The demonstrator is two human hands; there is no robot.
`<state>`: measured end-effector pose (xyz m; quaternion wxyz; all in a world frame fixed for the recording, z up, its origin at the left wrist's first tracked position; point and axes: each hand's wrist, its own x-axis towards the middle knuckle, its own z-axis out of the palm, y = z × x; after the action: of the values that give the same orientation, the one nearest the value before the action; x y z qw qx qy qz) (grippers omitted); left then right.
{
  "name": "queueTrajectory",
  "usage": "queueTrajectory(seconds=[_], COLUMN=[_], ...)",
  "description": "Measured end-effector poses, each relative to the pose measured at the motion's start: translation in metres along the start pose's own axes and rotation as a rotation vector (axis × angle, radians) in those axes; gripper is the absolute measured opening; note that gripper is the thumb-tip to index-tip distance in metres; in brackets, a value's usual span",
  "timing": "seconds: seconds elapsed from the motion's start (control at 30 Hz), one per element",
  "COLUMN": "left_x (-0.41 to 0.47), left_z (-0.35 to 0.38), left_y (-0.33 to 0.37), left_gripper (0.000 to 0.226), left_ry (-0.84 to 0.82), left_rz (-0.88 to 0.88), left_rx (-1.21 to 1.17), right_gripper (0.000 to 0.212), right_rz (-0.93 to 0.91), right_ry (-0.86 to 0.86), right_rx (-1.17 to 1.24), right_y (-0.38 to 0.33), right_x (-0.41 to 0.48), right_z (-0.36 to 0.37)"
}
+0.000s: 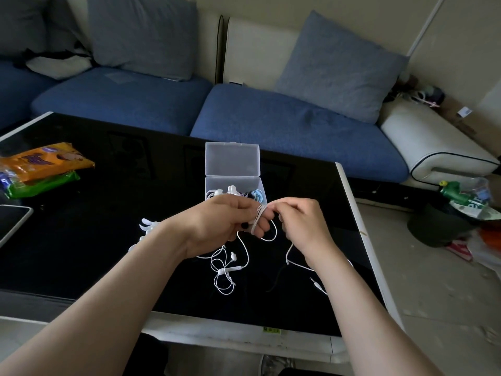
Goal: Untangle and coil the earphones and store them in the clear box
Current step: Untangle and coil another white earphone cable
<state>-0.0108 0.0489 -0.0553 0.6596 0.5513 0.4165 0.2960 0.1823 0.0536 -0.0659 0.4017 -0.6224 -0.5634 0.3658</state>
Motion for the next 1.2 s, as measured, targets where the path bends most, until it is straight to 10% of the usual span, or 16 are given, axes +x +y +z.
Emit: queueTrajectory(seconds=[0.5, 0.83, 1.2], left_x=[0.007, 0.007, -0.001], left_z=[-0.002, 0.000, 0.005], left_y=[-0.004, -0.011, 0.006], left_gripper=[0.031, 0.035, 0.034], left_ry=[0.351, 0.150, 0.040], left_rz=[0.130, -0.005, -0.016], left_rx=[-0.019, 0.388, 0.049], right_gripper=[0.029, 0.028, 0.026], right_rz=[0.130, -0.331, -0.025], right_ry=[-0.612, -0.142, 0.017], right_rx=[-0.102, -0.148, -0.133], right_y=[0.005, -0.006, 0.009], right_x=[-0.017, -0.011, 0.003], right_z=[0.022, 0.003, -0.010])
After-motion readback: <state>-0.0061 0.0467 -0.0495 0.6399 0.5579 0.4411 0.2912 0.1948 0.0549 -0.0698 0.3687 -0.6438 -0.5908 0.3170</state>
